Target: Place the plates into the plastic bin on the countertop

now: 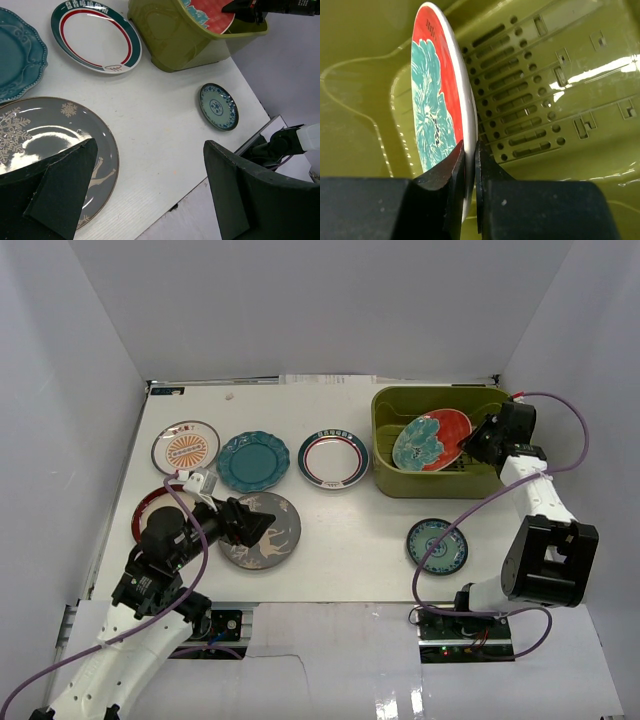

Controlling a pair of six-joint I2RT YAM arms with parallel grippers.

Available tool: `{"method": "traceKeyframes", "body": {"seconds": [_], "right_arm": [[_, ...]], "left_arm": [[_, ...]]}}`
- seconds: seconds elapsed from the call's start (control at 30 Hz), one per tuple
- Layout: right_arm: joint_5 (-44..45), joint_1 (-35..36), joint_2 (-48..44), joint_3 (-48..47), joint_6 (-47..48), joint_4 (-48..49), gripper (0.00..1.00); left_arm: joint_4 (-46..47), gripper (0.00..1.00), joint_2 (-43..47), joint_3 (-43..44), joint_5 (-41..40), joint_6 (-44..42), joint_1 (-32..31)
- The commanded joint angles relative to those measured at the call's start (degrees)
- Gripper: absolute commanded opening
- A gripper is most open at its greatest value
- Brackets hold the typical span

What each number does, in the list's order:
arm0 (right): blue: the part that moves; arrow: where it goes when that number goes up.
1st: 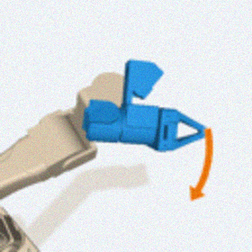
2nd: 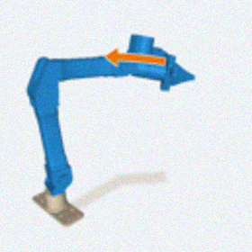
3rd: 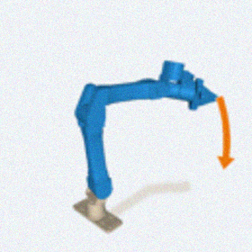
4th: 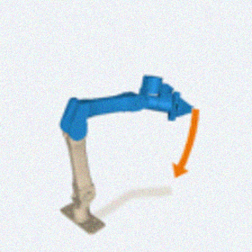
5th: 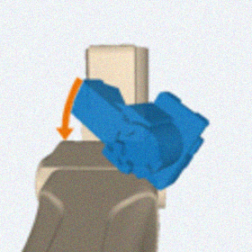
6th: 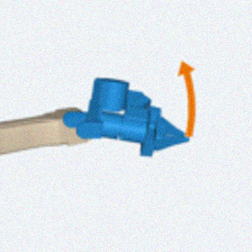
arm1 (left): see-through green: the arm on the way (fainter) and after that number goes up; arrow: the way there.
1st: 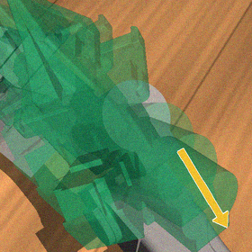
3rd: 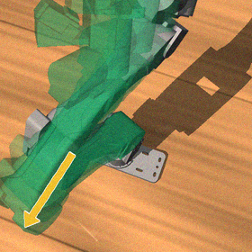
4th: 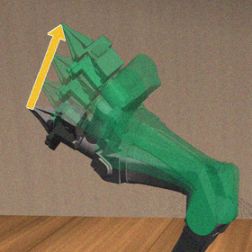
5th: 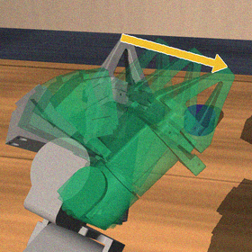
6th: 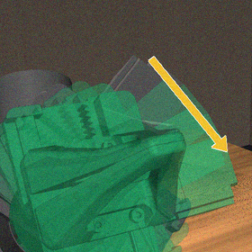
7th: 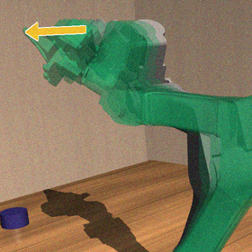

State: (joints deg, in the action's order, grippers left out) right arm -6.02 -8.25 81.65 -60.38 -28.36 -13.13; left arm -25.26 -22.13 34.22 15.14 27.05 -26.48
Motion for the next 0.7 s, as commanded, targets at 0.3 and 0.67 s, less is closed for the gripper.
{"method": "traceKeyframes", "body": {"seconds": [0.3, 0.67], "right_arm": [[2.9, -0.7, 2.6, -1.5, 2.6, 6.6, 0.42], [6.6, -0.3, -0.9, -3.7, 5.2, 4.1, 0.90]], "left_arm": [[-1.1, 0.98, -2.7, 0.4, -4.3, 0.5, -0.3], [-2.3, 0.98, -7.8, 1.0, -5.7, 0.9, 1.2]]}}
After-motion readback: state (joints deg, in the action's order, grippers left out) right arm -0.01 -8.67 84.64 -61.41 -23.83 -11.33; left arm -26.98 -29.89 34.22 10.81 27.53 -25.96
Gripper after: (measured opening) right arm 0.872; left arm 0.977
